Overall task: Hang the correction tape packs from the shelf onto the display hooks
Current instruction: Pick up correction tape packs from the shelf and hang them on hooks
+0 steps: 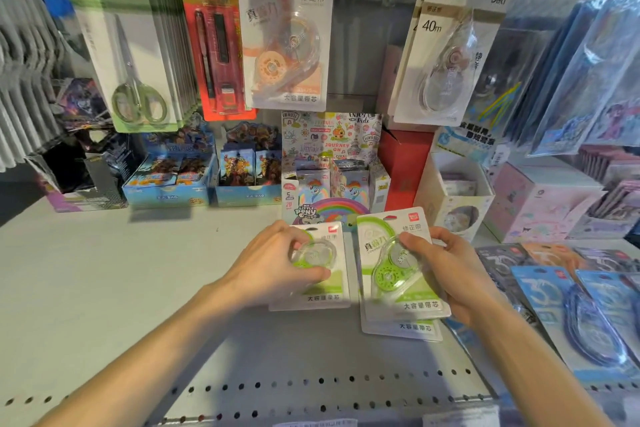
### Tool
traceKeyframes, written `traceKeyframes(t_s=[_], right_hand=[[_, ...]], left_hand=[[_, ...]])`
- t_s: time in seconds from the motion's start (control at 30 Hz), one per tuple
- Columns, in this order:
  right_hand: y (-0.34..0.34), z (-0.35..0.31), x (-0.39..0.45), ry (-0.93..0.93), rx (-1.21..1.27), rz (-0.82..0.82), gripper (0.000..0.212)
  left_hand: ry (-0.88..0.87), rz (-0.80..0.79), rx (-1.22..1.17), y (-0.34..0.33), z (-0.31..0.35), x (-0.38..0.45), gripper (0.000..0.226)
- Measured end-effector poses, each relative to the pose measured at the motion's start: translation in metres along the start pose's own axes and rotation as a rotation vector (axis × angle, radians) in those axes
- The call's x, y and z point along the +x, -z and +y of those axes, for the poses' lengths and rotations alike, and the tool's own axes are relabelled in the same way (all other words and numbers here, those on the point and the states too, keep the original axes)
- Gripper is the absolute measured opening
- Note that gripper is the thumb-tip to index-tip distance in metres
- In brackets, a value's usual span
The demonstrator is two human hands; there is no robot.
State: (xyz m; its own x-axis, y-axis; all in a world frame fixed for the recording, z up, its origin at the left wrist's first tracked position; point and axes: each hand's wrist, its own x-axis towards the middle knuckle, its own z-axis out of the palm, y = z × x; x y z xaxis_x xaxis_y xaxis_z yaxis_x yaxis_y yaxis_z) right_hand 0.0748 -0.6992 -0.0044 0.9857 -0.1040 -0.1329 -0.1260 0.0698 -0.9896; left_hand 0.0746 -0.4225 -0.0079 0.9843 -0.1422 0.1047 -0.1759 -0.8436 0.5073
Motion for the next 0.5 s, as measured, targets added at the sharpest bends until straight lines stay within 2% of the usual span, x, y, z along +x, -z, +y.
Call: traceKeyframes(t_s=[0.1,0.23,0.43,0.5], right_hand=[[-0.012,0.000,0.000,0.001,0.026,0.007,0.034],[-0.048,-0.006,-0.011,-0.020,0.075,-0.076,0.029],[-0.077,-0.015,-0.024,-0.040,0.215,-0.259,0.044],[-0.078,-0.018,-0.026,-0.006,0.223,-0.282,0.043]], left_hand=[[-0.063,0.067,-0.069,0.016,0.003,-0.008,0.079],[-0.113,0.109,-0.121,0.020,0.018,-0.014,0.087],[-0.161,0.195,-0.160,0.023,0.029,-0.021,0.072],[-0.173,0.212,-0.201,0.030,0.029,-0.025,0.077]])
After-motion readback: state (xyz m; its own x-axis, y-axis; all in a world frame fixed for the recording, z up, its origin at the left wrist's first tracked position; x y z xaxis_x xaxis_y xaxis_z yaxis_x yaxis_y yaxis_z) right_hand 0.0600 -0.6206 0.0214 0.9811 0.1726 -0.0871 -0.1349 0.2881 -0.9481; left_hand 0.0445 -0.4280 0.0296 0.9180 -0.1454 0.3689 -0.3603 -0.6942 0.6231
